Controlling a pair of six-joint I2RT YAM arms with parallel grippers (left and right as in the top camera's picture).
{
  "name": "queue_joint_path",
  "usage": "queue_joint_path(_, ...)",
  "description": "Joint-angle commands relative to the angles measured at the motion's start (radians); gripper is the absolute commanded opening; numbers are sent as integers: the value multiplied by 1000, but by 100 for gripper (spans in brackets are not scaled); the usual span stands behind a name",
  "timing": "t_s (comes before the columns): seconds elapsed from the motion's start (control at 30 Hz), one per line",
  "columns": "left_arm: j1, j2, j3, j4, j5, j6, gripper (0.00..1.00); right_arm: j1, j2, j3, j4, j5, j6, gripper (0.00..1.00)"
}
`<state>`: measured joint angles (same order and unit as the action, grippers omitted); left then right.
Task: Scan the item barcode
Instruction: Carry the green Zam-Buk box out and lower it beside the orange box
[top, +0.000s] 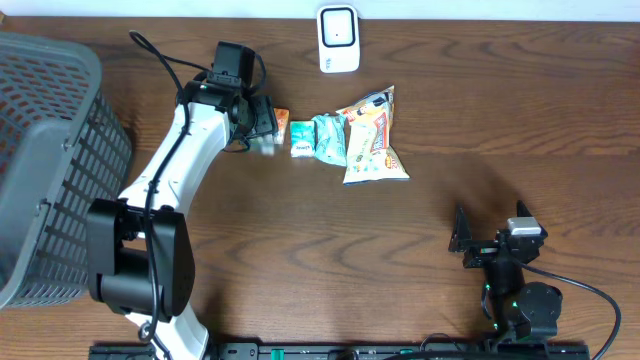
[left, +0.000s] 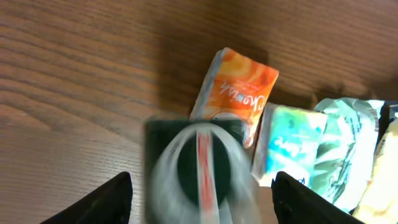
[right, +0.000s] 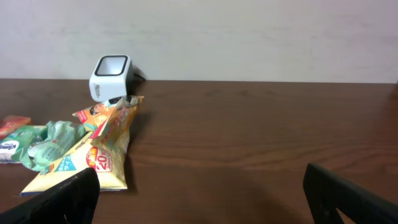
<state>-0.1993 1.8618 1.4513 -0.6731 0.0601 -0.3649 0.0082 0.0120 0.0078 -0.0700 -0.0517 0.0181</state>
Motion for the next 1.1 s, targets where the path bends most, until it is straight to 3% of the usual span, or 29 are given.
queue_joint_path(0.0, -1, 1, 9, -11, -25, 14, 82, -5, -5, -2, -3, 0, 11, 99)
queue_joint_path(0.13, -1, 1, 10, -13, -28, 95, 86, -5, -5, -2, -3, 0, 11, 99)
queue_joint_path(0.17, 0, 1, 10, -13, -28, 111, 79, -5, -5, -2, -3, 0, 11, 99)
queue_joint_path(0.27, 3, -5, 14, -16, -28, 110, 45, -5, -5, -2, -3, 0, 11, 99)
queue_joint_path(0.33, 3, -11, 14, -23, -28, 110, 11, -5, -5, -2, -3, 0, 11, 99)
queue_joint_path(0.37, 2, -12, 14, -28, -27, 109, 8, -5, -5, -2, -3, 0, 11, 99)
queue_joint_path(1.07, 3, -13, 14, -215, -76, 103, 7, -5, -5, -2, -3, 0, 11, 99)
